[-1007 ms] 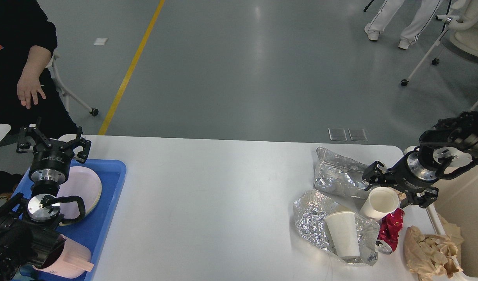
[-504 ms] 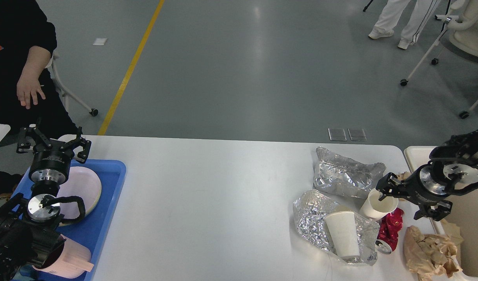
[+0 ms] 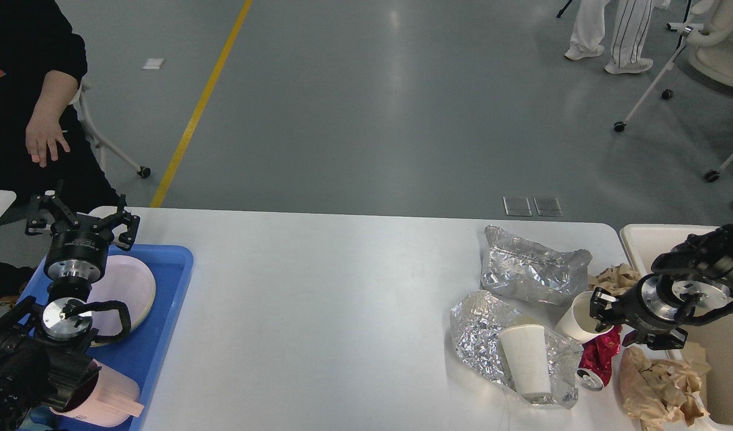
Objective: Tidy desktop
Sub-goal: 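Lower the right gripper onto the white paper cup and grasp it, then lift the paper cup and drop it into the white bin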
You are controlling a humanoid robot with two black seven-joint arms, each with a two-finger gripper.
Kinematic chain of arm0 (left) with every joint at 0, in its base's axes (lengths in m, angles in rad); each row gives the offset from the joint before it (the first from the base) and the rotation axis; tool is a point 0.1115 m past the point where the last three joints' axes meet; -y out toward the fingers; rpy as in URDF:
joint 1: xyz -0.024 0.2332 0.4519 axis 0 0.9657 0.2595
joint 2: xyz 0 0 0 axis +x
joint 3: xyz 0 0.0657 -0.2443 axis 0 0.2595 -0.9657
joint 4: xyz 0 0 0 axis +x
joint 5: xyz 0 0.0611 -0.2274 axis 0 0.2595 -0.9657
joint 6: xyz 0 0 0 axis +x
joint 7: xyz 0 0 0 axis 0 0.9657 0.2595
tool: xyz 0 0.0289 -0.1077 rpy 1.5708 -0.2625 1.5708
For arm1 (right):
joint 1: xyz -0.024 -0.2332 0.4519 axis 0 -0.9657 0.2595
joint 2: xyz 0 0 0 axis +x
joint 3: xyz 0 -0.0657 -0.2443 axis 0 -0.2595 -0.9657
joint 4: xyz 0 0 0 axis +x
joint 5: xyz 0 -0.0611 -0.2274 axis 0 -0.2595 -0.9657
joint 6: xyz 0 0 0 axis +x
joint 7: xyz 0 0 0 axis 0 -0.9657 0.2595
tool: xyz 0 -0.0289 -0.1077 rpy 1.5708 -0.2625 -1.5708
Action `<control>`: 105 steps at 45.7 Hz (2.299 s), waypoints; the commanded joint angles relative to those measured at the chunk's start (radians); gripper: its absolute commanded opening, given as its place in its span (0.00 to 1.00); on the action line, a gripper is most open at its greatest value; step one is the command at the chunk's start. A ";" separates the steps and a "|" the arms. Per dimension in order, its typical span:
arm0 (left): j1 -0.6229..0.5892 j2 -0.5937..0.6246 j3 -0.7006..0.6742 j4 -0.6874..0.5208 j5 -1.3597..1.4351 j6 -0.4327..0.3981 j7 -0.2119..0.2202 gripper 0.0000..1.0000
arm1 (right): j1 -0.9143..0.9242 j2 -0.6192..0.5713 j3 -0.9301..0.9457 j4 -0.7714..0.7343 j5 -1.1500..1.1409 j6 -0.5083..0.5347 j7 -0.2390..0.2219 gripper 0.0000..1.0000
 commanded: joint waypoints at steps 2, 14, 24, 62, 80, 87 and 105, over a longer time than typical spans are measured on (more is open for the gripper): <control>-0.001 0.000 0.000 0.000 0.000 0.000 0.000 0.96 | 0.010 -0.001 0.003 0.003 0.002 0.005 -0.002 0.00; 0.001 0.000 0.000 0.000 0.000 0.000 0.000 0.96 | 0.074 -0.010 0.009 0.014 0.003 0.037 0.000 0.00; -0.001 0.000 0.000 0.000 0.000 0.000 0.000 0.96 | 0.266 -0.124 0.055 0.026 0.005 0.239 0.001 0.00; -0.001 0.000 0.000 0.000 0.000 0.000 0.000 0.96 | 0.648 -0.272 0.053 -0.038 0.000 0.307 -0.002 0.00; -0.001 0.000 0.000 0.000 0.000 0.000 0.000 0.96 | 0.111 -0.308 0.070 -0.181 0.016 -0.199 -0.002 0.00; 0.001 0.000 0.000 0.000 0.000 0.000 0.000 0.96 | -0.149 -0.289 0.116 -0.259 0.016 -0.336 -0.002 0.00; -0.001 0.000 0.000 0.000 0.000 0.000 0.000 0.96 | -0.387 -0.239 0.308 -0.457 0.017 -0.345 0.000 1.00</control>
